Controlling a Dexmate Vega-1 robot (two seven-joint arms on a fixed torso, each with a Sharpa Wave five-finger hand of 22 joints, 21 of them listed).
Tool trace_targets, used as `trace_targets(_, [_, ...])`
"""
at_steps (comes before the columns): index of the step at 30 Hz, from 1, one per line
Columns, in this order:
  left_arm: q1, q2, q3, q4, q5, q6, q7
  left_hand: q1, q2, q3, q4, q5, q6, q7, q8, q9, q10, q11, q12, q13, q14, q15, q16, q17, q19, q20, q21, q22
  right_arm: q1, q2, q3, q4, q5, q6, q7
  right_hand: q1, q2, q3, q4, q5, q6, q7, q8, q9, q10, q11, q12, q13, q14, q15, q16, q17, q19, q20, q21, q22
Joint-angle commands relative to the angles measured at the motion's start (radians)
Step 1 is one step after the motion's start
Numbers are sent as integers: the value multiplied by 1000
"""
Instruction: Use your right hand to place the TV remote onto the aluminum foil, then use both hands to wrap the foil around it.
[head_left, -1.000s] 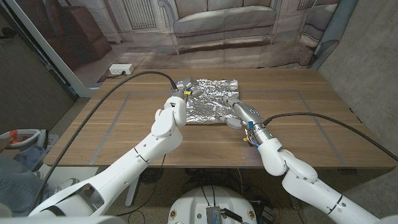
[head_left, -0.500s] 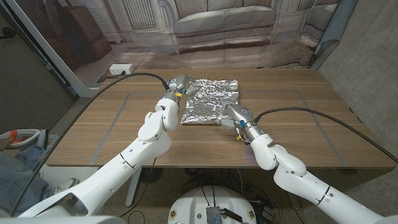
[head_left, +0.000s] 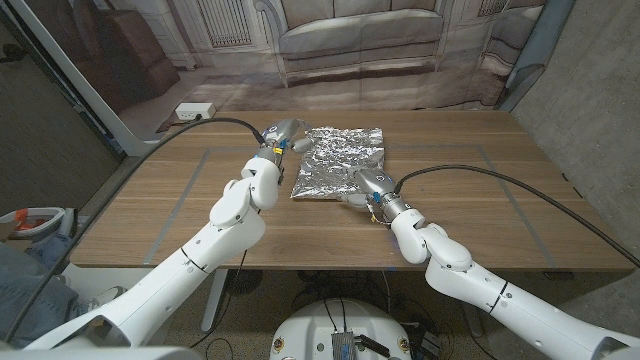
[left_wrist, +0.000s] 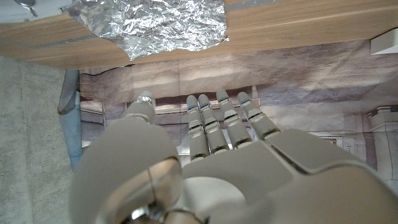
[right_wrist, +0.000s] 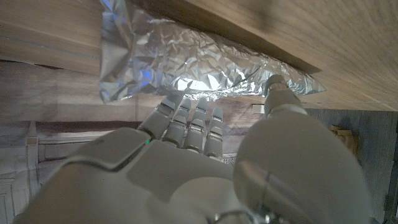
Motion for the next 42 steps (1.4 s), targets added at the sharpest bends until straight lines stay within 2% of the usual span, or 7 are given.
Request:
trace_targets(1, [-5, 93, 104, -54, 109, 30, -112, 25, -24, -4, -21, 4, -56, -4, -16, 2, -46, -3, -8, 2, -37, 0, -8, 0, -15, -3, -7, 0, 38, -1, -18, 37, 19, -29, 8, 12, 3, 6, 9, 7, 15, -2, 7, 1, 16, 4, 10, 1, 10, -2, 5, 3, 17, -3, 8, 3])
trace_targets(5, [41, 100, 134, -49, 156, 57, -71, 27, -34, -8, -26, 5, -78, -4, -18, 3, -65, -6, -9, 3, -50, -1, -9, 0, -16, -5, -8, 0, 35, -7, -11, 36, 30, -31, 1, 13, 3, 6, 11, 8, 20, 0, 8, 1, 19, 3, 11, 0, 15, -4, 6, 3, 18, -3, 8, 3])
trace_targets(9, [52, 92, 155, -23, 169, 74, -69, 32, -40, -9, -31, 7, -86, -6, -18, 3, -72, -9, -9, 3, -52, -4, -8, -1, -14, -6, -6, 0, 36, -16, -12, 37, 37, -28, 9, 15, 4, 7, 12, 9, 20, 1, 8, 1, 21, 3, 11, 0, 16, -5, 5, 4, 21, -4, 8, 3])
trace_targets(15, [38, 73, 182, 22, 185, 83, -68, 36, -45, -10, -35, 8, -89, -3, -16, 3, -75, -11, -7, 3, -52, -3, -6, -1, -12, -6, -6, 0, 34, -23, -9, 34, 56, -29, 25, 16, 4, 7, 14, 10, 22, 1, 8, 1, 24, 5, 12, 0, 21, -4, 5, 4, 27, -4, 10, 3])
trace_targets(22, [14, 78, 221, 50, 211, 69, -91, 29, -58, -20, -37, 11, -134, -4, -17, 5, -118, -10, -8, 4, -100, -1, -11, 2, -55, -6, -20, 1, 29, -24, -1, 30, 71, -34, 26, -1, 2, -1, 25, 8, 24, 7, 7, 1, 26, 10, 11, 0, 22, -1, 4, 6, 28, 1, 10, 3])
trace_targets(29, [-7, 27, 256, 138, 212, 47, -47, 29, -66, -25, -40, 15, -111, -8, 0, 5, -97, -15, 8, 5, -68, -2, 8, 4, -30, -22, -6, 3, 24, -22, 6, 32, 82, -34, 19, -2, 2, -2, 28, 8, 33, 8, 9, 1, 36, 5, 14, 0, 32, -4, 6, 7, 31, 0, 10, 3])
trace_targets(42, [-96, -60, 309, 313, 192, -15, -27, 39, -64, -22, -45, 19, -87, -17, 12, 5, -81, -22, 15, 5, -59, -8, 11, 4, -29, -15, -4, 5, 26, -32, 33, 47, 142, 14, 25, 35, 17, 15, 18, 15, 71, 9, 18, 1, 65, 3, 21, -1, 74, -18, 10, 5, 75, -23, 22, 4])
